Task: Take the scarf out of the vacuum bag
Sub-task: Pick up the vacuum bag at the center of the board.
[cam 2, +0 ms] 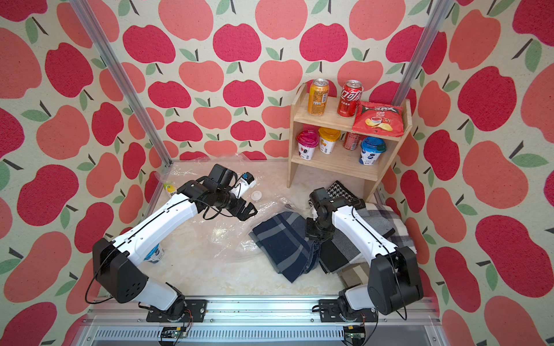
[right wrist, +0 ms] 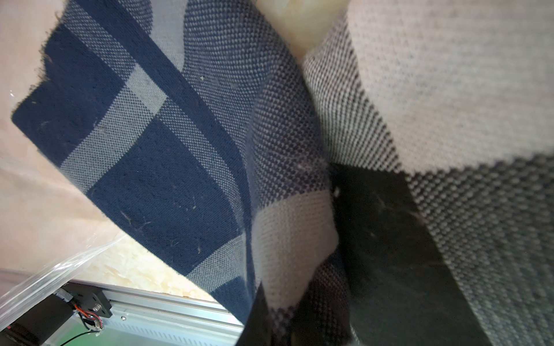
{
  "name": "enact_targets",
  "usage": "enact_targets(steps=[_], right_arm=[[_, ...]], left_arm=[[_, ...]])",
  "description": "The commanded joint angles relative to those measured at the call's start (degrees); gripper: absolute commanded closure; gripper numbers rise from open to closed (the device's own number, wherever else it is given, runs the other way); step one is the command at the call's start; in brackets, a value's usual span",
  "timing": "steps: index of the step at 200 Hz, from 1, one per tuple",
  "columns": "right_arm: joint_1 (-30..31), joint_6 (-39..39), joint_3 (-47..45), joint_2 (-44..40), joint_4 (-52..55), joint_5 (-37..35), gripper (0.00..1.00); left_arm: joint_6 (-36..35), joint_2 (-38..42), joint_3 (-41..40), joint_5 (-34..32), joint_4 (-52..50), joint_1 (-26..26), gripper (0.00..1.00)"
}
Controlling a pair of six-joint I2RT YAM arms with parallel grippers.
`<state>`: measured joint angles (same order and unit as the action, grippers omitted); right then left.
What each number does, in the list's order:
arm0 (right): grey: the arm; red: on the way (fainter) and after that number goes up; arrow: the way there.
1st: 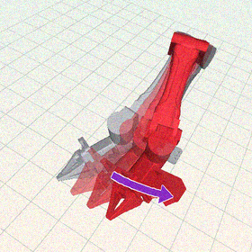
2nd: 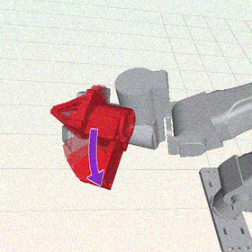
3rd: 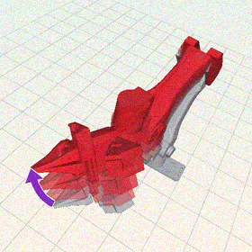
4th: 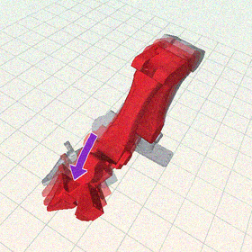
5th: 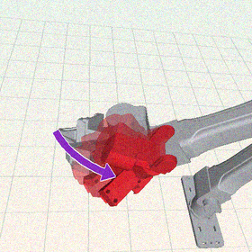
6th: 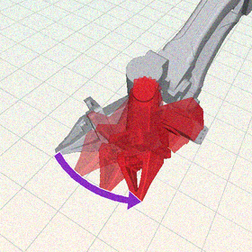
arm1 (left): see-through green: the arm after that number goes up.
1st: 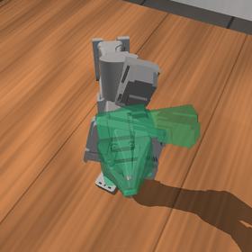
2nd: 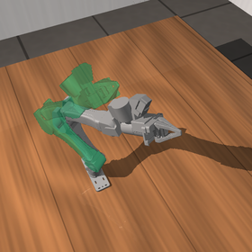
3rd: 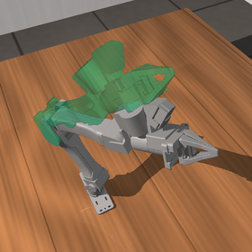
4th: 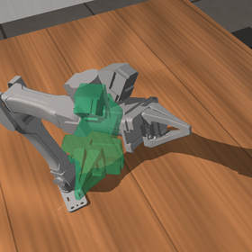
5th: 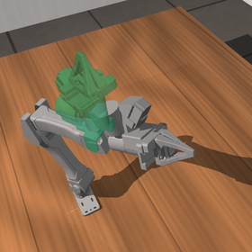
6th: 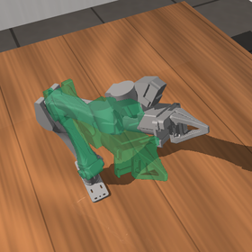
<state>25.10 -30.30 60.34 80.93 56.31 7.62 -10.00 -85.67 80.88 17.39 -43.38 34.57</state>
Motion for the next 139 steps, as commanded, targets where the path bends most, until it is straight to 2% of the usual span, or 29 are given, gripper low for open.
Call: enact_targets(steps=[1, 45, 72, 104, 139], right_arm=[[-0.3, 0.6, -0.7, 0.9, -1.5, 0.9, 0.91], [-0.4, -0.2, -0.7, 1.3, -2.8, 2.1, 0.91], [-0.4, -0.3, -1.0, 0.7, -2.7, 2.4, 0.91], [-0.4, -0.2, -0.7, 0.4, -2.1, 2.4, 0.91], [-0.5, -0.3, -0.6, -0.5, -1.7, 2.0, 0.91]], left_arm=[[-5.6, 1.5, -1.6, -0.7, 2.4, 4.6, 0.02], [-8.8, -1.9, -5.4, -11.3, 6.8, 13.0, 0.02], [-9.0, -3.7, -9.5, -13.6, 13.0, 12.8, 0.02], [-10.5, -8.7, -10.2, -16.9, 15.8, 12.9, 0.02], [-11.4, -13.6, -8.2, -26.1, 17.9, 13.0, 0.0]])
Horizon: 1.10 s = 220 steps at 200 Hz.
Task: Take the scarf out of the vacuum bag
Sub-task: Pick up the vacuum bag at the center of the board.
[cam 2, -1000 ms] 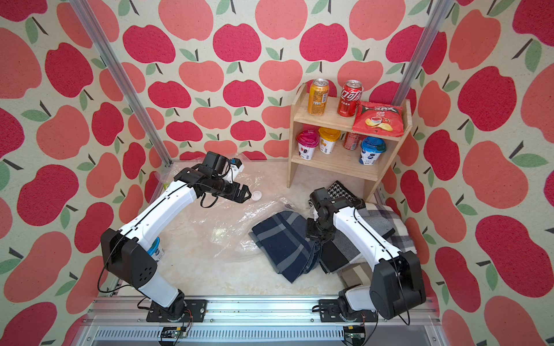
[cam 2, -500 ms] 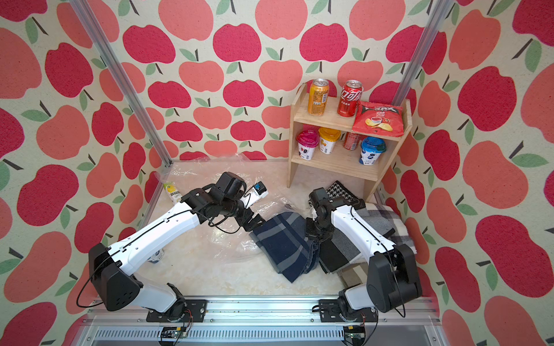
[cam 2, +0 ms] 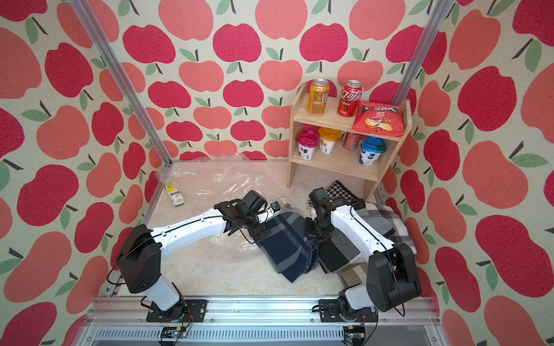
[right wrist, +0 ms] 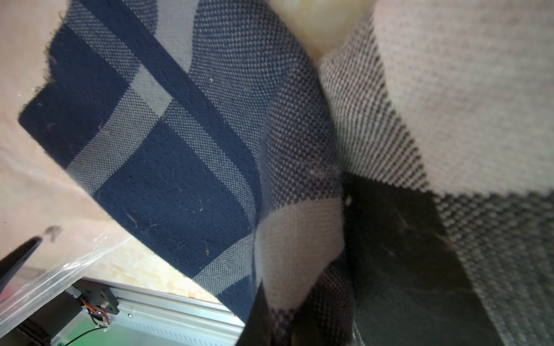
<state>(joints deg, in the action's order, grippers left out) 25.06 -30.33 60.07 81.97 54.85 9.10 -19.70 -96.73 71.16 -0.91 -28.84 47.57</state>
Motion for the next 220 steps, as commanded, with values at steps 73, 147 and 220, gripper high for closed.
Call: enact_targets(steps=[73, 147, 220], right_arm=[[-1.2, -0.3, -1.9, -2.9, -0.6, 1.1, 0.91], [-3.5, 0.6, 0.5, -4.0, 0.9, 2.6, 0.96], [-8.5, -0.3, -1.0, -4.5, -0.9, 6.9, 1.0]], left_arm=[[1.5, -12.4, 11.4, -14.1, 0.3, -5.0, 1.0], [13.1, -19.9, 23.7, -17.3, -10.2, -17.3, 1.0], [19.7, -20.9, 31.7, -14.0, -16.7, -28.5, 1.0]])
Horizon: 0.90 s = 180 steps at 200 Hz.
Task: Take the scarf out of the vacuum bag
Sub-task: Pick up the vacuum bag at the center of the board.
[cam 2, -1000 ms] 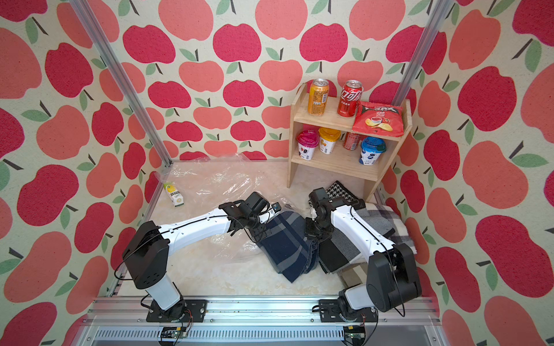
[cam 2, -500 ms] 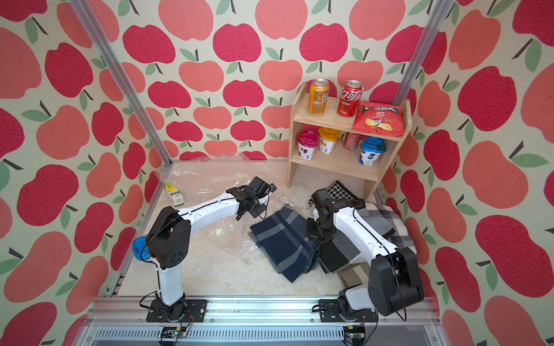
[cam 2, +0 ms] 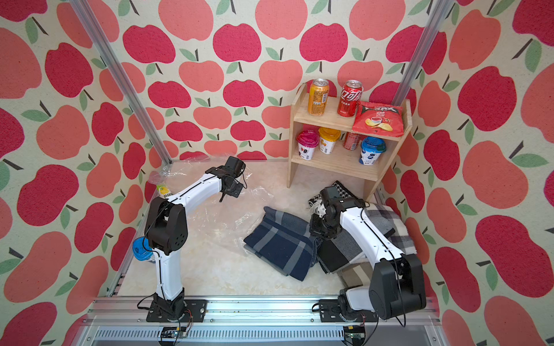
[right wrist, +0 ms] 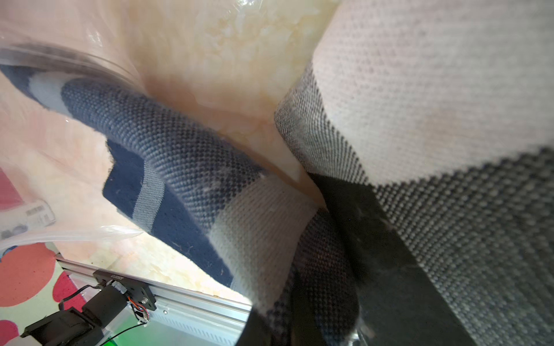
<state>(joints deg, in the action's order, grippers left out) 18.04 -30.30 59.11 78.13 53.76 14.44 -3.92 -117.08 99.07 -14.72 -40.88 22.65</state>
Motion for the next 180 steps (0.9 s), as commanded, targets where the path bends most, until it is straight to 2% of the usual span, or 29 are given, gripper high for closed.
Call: enact_targets(steps=[1, 42, 91, 114, 143, 149, 156, 173, 180], right_arm=[[-1.5, -0.3, -0.2, -0.7, 0.2, 1.5, 1.0], [-2.0, -0.4, -2.3, -0.4, -1.0, 1.5, 0.99], [-2.0, -0.5, -1.7, 2.2, -1.7, 0.3, 0.99], [-2.2, -0.2, -1.9, 2.4, -1.8, -0.7, 0.98], [-3.1, 0.2, -2.3, 2.9, -2.4, -0.8, 0.95], [-3.1, 0.4, -2.1, 2.9, -2.4, -0.9, 0.91], [-3.1, 0.6, -1.8, 2.7, -2.4, -1.0, 0.78], [-2.7, 0.9, -0.6, -0.3, -2.9, -1.9, 0.28], [-2.3, 1.4, 0.1, -2.0, -3.3, -2.9, 0.1]], left_arm=[[4.0, -0.5, 3.9, -0.1, -4.8, -3.8, 1.0], [8.5, 0.7, 10.2, 4.9, -8.2, -9.2, 1.0], [12.4, 5.7, 10.4, 10.5, -7.8, -13.6, 1.0], [13.0, 7.0, 11.8, 14.4, -7.9, -14.8, 1.0], [12.5, 6.7, 15.7, 15.9, -10.2, -14.8, 1.0], [12.4, 6.6, 16.2, 16.4, -10.5, -14.8, 1.0], [12.4, 6.5, 16.6, 16.9, -10.9, -14.8, 1.0], [12.0, 6.3, 17.2, 18.2, -11.5, -14.8, 1.0], [11.9, 6.4, 17.3, 18.5, -11.7, -14.7, 1.0]])
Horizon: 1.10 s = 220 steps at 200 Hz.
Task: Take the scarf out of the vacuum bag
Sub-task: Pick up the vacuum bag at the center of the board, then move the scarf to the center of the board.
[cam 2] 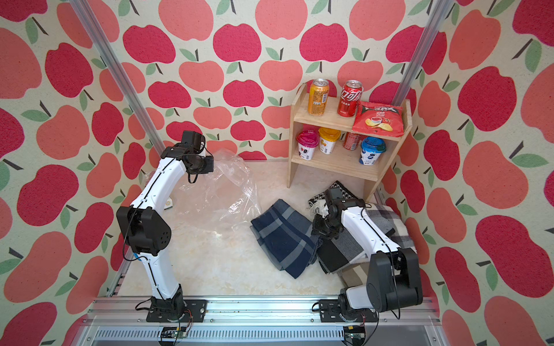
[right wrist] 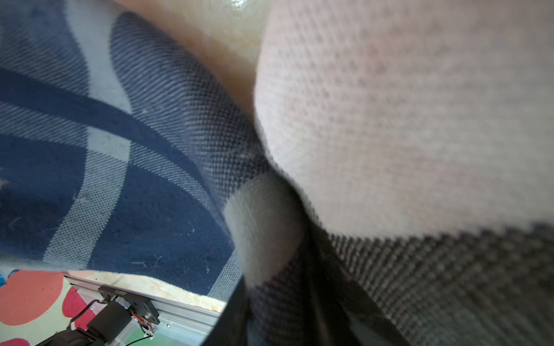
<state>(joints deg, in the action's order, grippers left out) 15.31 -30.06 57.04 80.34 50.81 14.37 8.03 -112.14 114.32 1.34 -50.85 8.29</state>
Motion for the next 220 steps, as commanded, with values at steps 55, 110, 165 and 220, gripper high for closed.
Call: enact_targets(steps=[55, 110, 165, 220], right_arm=[[10.6, 10.4, 9.2, -7.7, -0.4, -3.2, 0.0], [22.7, 15.9, 13.1, 6.3, 4.6, -12.7, 0.0], [24.9, 18.7, 14.9, 16.7, 2.4, -14.8, 0.0], [26.8, 19.0, 16.5, 25.4, 0.3, -15.7, 0.01]], left_arm=[[-0.7, 2.4, 0.9, 6.3, -1.3, 0.4, 0.99], [-1.5, 2.6, 1.1, 10.4, -1.3, 1.6, 0.98], [-3.0, 4.3, -1.3, 12.7, -0.3, 2.1, 0.98], [-1.8, 5.8, 0.8, 12.0, -1.4, 0.2, 0.98]])
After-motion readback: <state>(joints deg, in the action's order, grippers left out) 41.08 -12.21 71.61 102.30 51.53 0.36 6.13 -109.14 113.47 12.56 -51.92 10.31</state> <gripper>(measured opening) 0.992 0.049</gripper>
